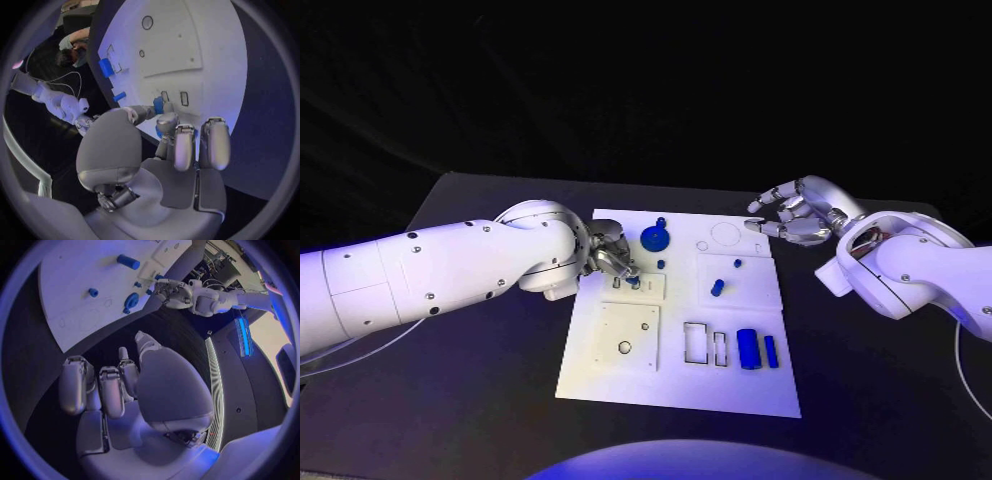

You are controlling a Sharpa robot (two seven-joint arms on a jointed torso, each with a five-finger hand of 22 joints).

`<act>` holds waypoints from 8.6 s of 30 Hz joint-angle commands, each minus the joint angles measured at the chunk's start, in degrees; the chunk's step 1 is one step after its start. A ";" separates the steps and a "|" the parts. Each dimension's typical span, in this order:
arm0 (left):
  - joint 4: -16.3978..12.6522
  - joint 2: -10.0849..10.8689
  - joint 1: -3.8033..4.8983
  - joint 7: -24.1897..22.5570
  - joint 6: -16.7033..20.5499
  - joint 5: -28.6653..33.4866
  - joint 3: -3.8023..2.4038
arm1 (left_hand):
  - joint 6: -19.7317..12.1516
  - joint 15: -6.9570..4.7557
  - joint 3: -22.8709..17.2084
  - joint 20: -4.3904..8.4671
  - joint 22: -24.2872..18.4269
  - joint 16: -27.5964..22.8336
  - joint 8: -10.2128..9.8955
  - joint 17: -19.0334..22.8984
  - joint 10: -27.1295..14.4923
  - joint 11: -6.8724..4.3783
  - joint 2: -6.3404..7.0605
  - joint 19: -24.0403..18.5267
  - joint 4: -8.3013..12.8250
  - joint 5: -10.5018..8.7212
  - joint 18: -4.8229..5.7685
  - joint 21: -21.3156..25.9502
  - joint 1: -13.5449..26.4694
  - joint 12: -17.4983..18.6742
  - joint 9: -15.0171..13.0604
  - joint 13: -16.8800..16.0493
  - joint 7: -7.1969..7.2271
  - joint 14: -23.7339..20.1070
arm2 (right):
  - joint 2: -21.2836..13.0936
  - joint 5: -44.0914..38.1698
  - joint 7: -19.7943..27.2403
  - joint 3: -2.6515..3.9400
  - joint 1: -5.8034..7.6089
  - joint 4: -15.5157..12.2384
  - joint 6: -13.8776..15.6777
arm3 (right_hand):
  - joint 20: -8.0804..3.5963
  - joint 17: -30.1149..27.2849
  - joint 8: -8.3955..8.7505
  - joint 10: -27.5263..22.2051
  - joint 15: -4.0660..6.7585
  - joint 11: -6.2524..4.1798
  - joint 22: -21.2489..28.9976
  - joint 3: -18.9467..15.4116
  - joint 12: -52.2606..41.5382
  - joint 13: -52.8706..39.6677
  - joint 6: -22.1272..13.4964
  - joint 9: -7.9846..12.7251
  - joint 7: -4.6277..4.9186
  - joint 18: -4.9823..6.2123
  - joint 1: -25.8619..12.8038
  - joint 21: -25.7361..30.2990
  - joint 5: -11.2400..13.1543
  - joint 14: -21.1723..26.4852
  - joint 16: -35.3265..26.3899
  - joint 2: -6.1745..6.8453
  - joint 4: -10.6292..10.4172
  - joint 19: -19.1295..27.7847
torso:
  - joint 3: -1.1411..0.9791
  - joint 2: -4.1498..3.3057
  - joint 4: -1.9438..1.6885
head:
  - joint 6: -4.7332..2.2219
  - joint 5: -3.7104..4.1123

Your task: Assemble the parts on the task board

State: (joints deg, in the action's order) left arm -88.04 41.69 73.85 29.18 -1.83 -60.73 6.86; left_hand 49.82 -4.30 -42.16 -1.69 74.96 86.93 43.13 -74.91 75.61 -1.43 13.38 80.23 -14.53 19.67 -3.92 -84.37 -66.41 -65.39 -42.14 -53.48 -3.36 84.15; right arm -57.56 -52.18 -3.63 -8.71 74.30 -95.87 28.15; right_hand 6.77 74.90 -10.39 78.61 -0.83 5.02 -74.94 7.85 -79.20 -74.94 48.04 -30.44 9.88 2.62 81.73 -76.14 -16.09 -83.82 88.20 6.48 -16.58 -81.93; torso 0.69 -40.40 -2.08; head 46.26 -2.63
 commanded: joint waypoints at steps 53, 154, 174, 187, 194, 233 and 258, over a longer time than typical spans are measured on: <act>0.55 -1.58 -0.79 0.23 -5.79 -8.56 0.16 | 1.51 -0.57 -12.10 0.06 1.16 0.41 -0.41 -8.27 0.41 -0.23 0.51 0.43 12.37 2.06 0.78 -0.28 0.63 0.59 -0.43 0.79 0.60 4.26 | 0.11 -1.08 -0.07 0.00 -0.07 -0.30 -0.25 | 0.07 9.94 -0.44 -0.21 0.03 -0.04 -6.52 0.45 0.14 -1.24 -0.15 0.06 -0.05 0.94 -0.92 0.31 -0.84 -4.84 -0.43 0.08 0.04 0.40 | 0.04 -0.10 0.02 | 1.19 -0.55; 1.82 -2.66 -0.80 0.23 -5.73 -5.83 0.17 | 5.02 -1.30 1.46 0.64 1.34 0.94 -2.99 -9.35 1.84 -1.18 -1.71 0.64 0.64 1.01 0.85 0.27 10.90 0.32 -3.83 -0.43 2.08 4.48 | 0.09 -1.08 0.25 0.00 -0.11 -0.13 0.44 | 0.03 9.56 -0.52 -0.51 0.07 -0.05 -6.14 0.63 0.48 -0.84 -0.29 0.12 -0.06 1.10 -1.50 1.06 -1.06 -4.74 -0.63 0.17 0.00 0.76 | 0.02 -0.06 0.01 | 1.81 0.19; 2.12 -2.61 -0.80 0.20 -5.72 -5.64 0.16 | 5.61 -1.33 7.04 0.70 1.40 0.99 -3.61 -9.45 1.87 -1.20 -1.66 0.70 -2.11 0.96 0.86 0.37 11.89 0.33 -4.69 -0.64 2.10 4.50 | 0.08 -1.08 0.33 0.00 -0.15 -0.06 0.49 | 0.02 9.46 -0.56 -0.56 0.07 -0.05 -6.12 0.66 0.53 -0.77 -0.34 0.14 -0.06 1.11 -1.81 1.13 -1.04 -4.71 -0.68 0.18 -0.05 0.78 | 0.02 -0.08 0.03 | 1.83 0.17; 2.02 -2.22 -0.84 0.07 -4.97 -5.45 0.13 | 5.88 -1.31 10.56 0.70 1.38 0.99 -4.22 -9.42 1.81 -1.17 -2.19 0.70 -2.27 1.00 0.84 0.44 13.97 0.50 -5.02 -0.54 2.08 4.48 | 0.06 -1.06 0.49 0.00 -0.20 0.08 0.71 | 0.00 9.46 -0.77 -0.55 0.09 -0.07 -6.12 0.49 0.58 -0.67 -0.44 0.15 -0.11 1.11 -3.16 1.26 0.22 -4.72 -0.72 0.15 -0.06 0.76 | 0.05 -0.08 0.06 | 1.68 0.20; 1.72 -1.85 -0.87 -0.05 -4.18 -5.00 -0.12 | 6.08 -1.37 13.36 0.75 1.33 0.98 -4.58 -9.37 1.85 -1.25 -2.34 0.68 -2.30 0.91 0.82 0.51 15.84 0.52 -5.32 -0.58 2.19 4.47 | 0.05 -1.05 0.57 0.00 -0.23 0.20 0.86 | -0.01 9.43 -0.84 -0.56 0.10 -0.07 -6.07 0.40 0.60 -0.63 -0.49 0.16 -0.13 1.13 -3.58 1.40 0.79 -4.72 -0.74 0.13 -0.07 0.79 | 0.03 -0.06 0.06 | 1.55 0.22; 13.06 -1.82 3.71 -0.46 -10.97 -2.18 -4.37 | 1.30 0.54 18.05 -0.72 -2.90 -0.30 -11.07 -6.22 -2.38 1.08 -1.14 -2.36 -2.26 1.29 -0.12 2.94 9.19 3.33 -3.09 3.20 -0.54 3.69 | 0.61 -0.71 0.79 0.00 -0.51 2.28 0.62 | -0.02 9.54 -0.91 -0.46 0.11 -0.09 -6.16 0.31 0.51 -0.72 -0.57 0.16 -0.14 1.10 -4.00 1.30 1.15 -4.75 -0.70 0.08 -0.04 0.69 | 0.10 -0.19 0.00 | -0.56 -0.34; 18.68 -6.51 2.08 -0.95 -12.40 -1.09 -2.72 | 0.60 1.28 19.15 -1.34 -3.25 -0.29 -13.43 -6.24 -3.90 1.89 -1.78 -2.69 -2.23 1.39 -0.21 3.25 8.43 3.72 -1.88 3.29 -1.40 3.67 | 0.97 -0.67 1.02 0.00 -0.60 2.36 0.67 | -0.03 8.33 -0.95 -1.28 0.12 -0.11 -5.38 0.40 1.30 0.28 -0.64 0.17 -0.15 1.43 -3.97 2.67 0.89 -4.44 -1.26 -0.01 0.04 1.46 | 0.02 -0.11 0.05 | -0.26 -0.31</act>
State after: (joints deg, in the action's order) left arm -69.46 35.36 75.98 28.96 -12.99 -62.33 4.15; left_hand 50.57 -3.55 -23.40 -2.97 71.65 86.93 30.09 -74.91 71.58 0.53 11.64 77.69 -16.67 20.83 -3.94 -81.31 -57.32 -61.62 -44.07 -50.19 -4.81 84.04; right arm -56.63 -52.57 -3.16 -8.72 73.74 -93.50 29.03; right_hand 6.77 74.91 -11.05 77.65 -0.83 4.89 -74.91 8.15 -78.10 -74.71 47.83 -30.34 9.68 3.52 78.34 -73.66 -15.20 -83.82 87.09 6.41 -16.58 -80.70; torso 0.72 -40.54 -2.05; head 46.00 -2.92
